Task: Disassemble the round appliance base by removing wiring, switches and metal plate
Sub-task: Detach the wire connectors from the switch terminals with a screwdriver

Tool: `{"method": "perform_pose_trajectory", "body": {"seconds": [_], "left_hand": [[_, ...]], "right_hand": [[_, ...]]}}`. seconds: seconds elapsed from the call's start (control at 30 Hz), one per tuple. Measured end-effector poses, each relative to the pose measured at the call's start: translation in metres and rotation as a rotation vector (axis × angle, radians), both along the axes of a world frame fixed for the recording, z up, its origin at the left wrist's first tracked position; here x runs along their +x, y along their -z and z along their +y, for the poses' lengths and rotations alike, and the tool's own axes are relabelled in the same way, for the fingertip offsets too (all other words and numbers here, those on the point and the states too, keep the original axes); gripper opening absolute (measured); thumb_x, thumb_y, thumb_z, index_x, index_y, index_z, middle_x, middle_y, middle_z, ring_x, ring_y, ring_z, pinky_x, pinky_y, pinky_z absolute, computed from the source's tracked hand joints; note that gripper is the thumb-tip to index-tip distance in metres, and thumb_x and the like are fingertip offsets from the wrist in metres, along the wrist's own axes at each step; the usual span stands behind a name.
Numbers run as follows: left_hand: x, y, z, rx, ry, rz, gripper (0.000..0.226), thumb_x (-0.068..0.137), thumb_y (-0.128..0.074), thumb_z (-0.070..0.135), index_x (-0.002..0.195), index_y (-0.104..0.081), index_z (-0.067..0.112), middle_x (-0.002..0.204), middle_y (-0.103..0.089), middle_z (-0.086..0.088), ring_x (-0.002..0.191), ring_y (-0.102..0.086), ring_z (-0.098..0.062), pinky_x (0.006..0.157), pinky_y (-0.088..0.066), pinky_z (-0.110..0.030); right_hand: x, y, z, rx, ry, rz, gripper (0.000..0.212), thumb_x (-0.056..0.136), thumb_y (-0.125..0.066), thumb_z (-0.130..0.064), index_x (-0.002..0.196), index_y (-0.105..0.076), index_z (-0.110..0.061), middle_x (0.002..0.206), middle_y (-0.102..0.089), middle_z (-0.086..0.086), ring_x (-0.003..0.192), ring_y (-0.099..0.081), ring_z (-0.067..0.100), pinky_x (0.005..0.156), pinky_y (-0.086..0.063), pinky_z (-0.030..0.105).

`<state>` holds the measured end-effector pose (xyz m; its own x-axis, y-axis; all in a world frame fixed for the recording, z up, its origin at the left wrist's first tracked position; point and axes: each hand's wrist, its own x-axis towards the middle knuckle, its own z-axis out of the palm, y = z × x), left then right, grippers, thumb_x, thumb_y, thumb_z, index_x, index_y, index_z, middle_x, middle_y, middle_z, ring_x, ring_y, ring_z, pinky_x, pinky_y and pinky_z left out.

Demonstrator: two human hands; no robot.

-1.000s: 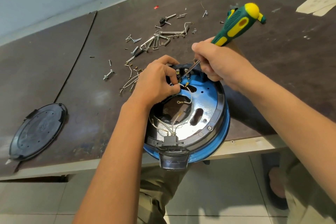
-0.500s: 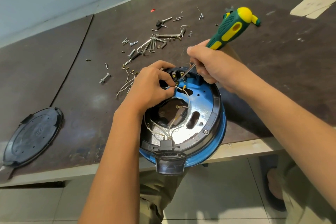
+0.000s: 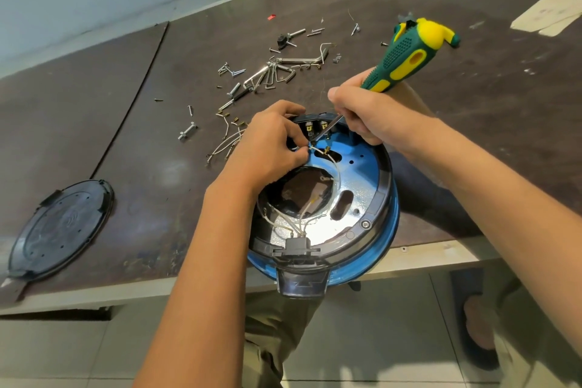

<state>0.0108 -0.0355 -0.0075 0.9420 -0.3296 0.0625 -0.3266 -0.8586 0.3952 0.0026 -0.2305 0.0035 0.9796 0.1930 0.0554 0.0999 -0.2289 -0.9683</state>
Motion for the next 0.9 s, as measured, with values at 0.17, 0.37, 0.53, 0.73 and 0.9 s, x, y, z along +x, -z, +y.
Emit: {"method": "perform_pose_trajectory", "body": {"seconds": [0.17, 0.37, 0.53, 0.73, 0.9], "left_hand": [[-0.001, -0.011, 0.015, 0.049, -0.076, -0.069, 0.007, 0.081, -0.08, 0.015, 0.083, -0.081, 0.021, 0.134, -0.059, 0.001, 0.113, -0.056, -0.01, 0.094, -0.044, -0.029], [-0.007, 0.001, 0.01, 0.046, -0.083, -0.046, 0.011, 0.086, -0.074, 0.016, 0.092, -0.082, 0.021, 0.131, -0.059, -0.002, 0.114, -0.057, -0.016, 0.097, -0.046, -0.029], [-0.007, 0.006, 0.008, 0.057, -0.101, -0.09, 0.01, 0.086, -0.072, 0.024, 0.089, -0.081, 0.021, 0.128, -0.059, 0.001, 0.108, -0.058, -0.017, 0.088, -0.051, -0.036], [-0.008, 0.006, 0.008, 0.146, -0.077, -0.07, 0.012, 0.09, -0.068, 0.025, 0.09, -0.079, 0.022, 0.142, -0.047, 0.01, 0.117, -0.054, -0.014, 0.083, -0.049, -0.034], [-0.002, 0.008, 0.009, 0.115, -0.07, -0.06, 0.01, 0.089, -0.07, 0.022, 0.086, -0.079, 0.023, 0.14, -0.05, 0.015, 0.118, -0.051, -0.012, 0.077, -0.04, -0.029]], "right_hand": [[-0.001, 0.001, 0.002, 0.004, 0.008, -0.023, 0.046, 0.096, -0.059, -0.024, 0.054, -0.045, -0.015, 0.047, -0.034, 0.002, 0.038, -0.029, 0.016, 0.043, -0.022, 0.021], [-0.001, 0.006, 0.002, 0.038, -0.057, -0.16, 0.045, 0.1, -0.061, -0.023, 0.059, -0.054, -0.007, 0.044, -0.041, -0.003, 0.038, -0.034, 0.011, 0.041, -0.028, 0.018], [-0.001, 0.011, 0.003, -0.061, -0.221, -0.305, 0.045, 0.103, -0.059, -0.011, 0.062, -0.049, 0.004, 0.053, -0.045, 0.005, 0.048, -0.039, 0.006, 0.052, -0.034, 0.017], [0.002, 0.015, -0.002, -0.061, -0.262, -0.335, 0.048, 0.103, -0.059, -0.007, 0.057, -0.049, -0.012, 0.049, -0.045, -0.008, 0.047, -0.04, 0.005, 0.051, -0.033, 0.015], [0.006, 0.016, -0.003, -0.126, -0.299, -0.359, 0.041, 0.104, -0.06, -0.013, 0.063, -0.053, -0.01, 0.053, -0.049, -0.006, 0.05, -0.045, 0.005, 0.051, -0.034, 0.015]]}}
